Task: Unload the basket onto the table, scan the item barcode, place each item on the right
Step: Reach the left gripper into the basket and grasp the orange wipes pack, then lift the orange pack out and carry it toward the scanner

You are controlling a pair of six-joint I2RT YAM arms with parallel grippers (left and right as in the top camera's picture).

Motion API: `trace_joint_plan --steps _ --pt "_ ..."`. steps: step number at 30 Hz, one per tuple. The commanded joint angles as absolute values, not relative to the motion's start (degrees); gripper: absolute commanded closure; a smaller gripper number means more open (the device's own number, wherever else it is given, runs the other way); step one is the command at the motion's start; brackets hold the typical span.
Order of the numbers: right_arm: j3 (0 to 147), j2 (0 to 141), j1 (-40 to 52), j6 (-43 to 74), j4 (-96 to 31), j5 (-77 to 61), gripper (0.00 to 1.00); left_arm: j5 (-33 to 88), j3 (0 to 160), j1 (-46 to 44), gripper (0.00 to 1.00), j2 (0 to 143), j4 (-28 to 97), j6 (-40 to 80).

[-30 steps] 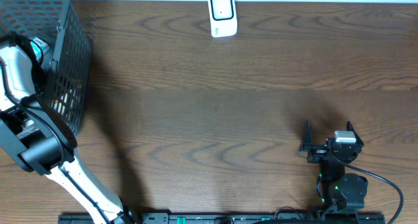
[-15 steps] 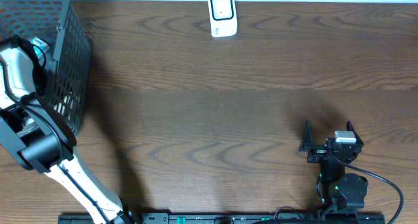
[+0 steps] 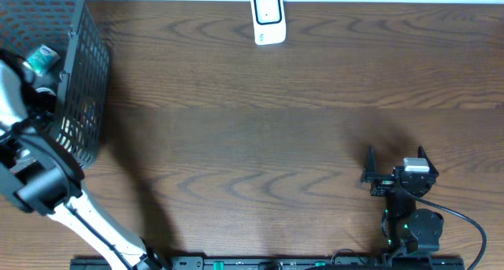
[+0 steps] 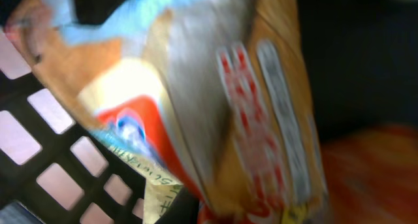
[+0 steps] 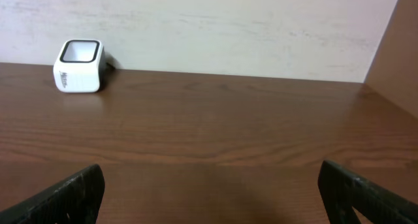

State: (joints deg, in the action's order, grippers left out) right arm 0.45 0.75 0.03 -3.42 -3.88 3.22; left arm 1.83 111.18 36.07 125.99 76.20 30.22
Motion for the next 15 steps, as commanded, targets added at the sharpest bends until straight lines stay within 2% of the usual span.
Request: trace_joint_plan --steps 1,4,15 --pt "0.3 0.6 0.4 -3.3 -4.0 3.5 0.01 15.7 115.6 38.2 0.93 115.1 73.1 30.8" --pt "0.3 0.6 0.4 -3.3 -4.0 3.5 0.01 19.1 115.6 38.5 0.93 107.2 68.9 30.8" --pt "0.3 0.6 0.4 -3.3 -4.0 3.5 0.01 19.0 115.6 37.0 0.93 82.0 59.4 34.6"
